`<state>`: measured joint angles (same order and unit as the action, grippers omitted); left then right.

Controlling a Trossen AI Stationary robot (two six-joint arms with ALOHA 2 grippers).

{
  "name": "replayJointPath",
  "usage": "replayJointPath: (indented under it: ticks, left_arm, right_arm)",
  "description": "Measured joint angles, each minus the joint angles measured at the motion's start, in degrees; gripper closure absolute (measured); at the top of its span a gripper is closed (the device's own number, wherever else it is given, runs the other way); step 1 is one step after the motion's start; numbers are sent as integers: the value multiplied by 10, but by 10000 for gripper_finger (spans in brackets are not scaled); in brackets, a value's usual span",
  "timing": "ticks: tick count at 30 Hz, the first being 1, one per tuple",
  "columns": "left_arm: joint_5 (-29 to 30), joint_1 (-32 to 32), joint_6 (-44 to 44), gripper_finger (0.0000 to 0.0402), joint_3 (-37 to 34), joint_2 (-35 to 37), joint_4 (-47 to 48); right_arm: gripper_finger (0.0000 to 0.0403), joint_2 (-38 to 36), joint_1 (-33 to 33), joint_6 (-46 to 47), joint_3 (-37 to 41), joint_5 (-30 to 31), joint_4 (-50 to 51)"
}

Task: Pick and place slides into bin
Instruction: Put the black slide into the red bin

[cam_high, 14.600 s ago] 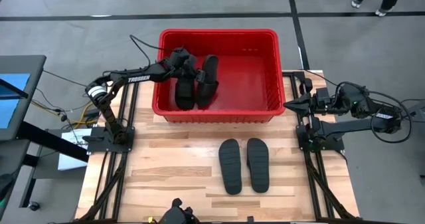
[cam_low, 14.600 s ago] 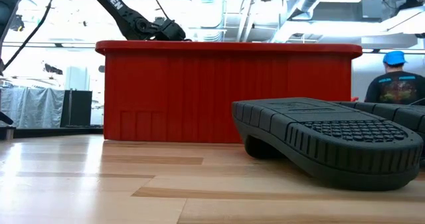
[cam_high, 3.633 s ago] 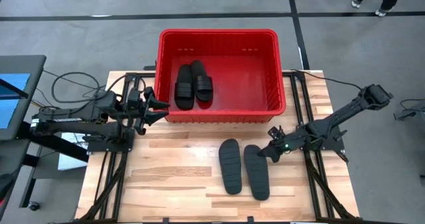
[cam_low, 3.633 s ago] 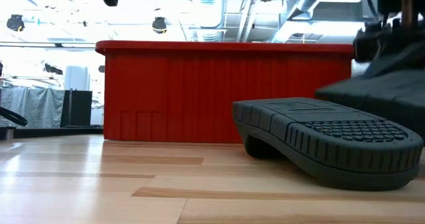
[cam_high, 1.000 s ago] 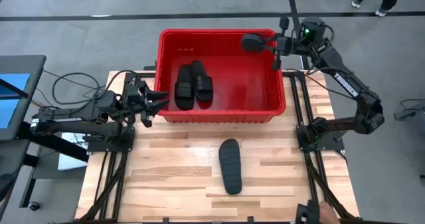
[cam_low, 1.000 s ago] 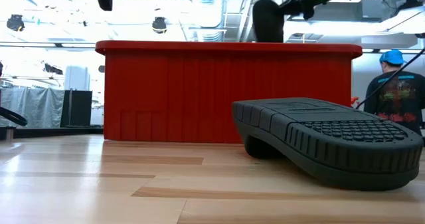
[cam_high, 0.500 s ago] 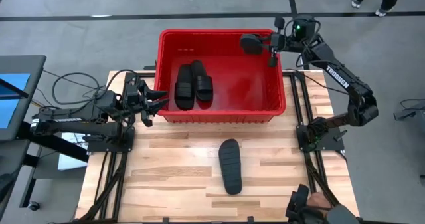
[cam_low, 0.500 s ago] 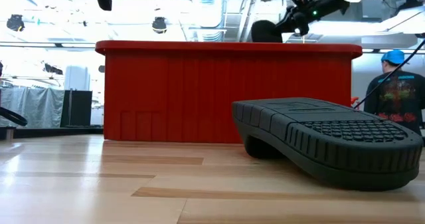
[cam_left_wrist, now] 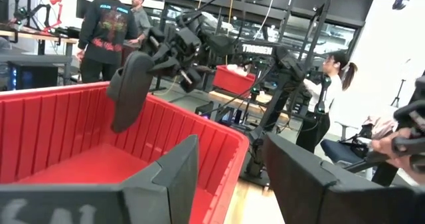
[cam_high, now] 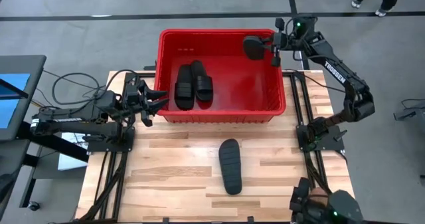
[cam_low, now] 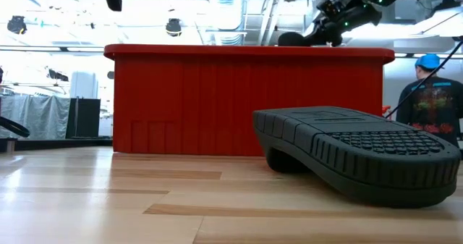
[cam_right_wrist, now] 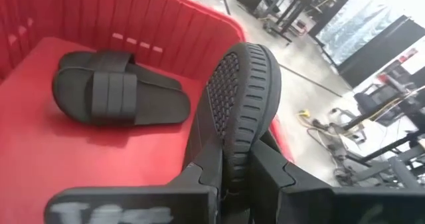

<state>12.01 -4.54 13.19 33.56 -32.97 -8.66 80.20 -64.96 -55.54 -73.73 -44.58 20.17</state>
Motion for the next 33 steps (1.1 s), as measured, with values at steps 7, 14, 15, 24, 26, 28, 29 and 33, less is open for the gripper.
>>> replayJointPath:
  ticks: [7,14,15,24,26,28,29,33]
  left_arm:
    - [0,0,0,239,0,0,0]
    - [10,0,0,239,0,0,0]
    - [13,0,0,239,0,0,0]
    - [23,0,0,239,0,0,1]
    - [23,0,0,239,0,0,1]
    - [24,0,0,239,0,0,1]
    - [24,0,0,239,0,0,1]
    - [24,0,0,239,0,0,1]
  right_arm:
    - [372,43,-4,2,0,-24,-30]
    - [372,79,-4,15,0,-31,-67]
    - [372,80,-4,15,0,-32,-74]
    - [372,100,-23,15,0,-32,-76]
    - [372,102,-27,15,0,-32,-72]
    - [372,102,-30,15,0,-34,-73]
    - [372,102,-31,15,0,-34,-74]
    - [372,102,-31,14,0,-34,-67]
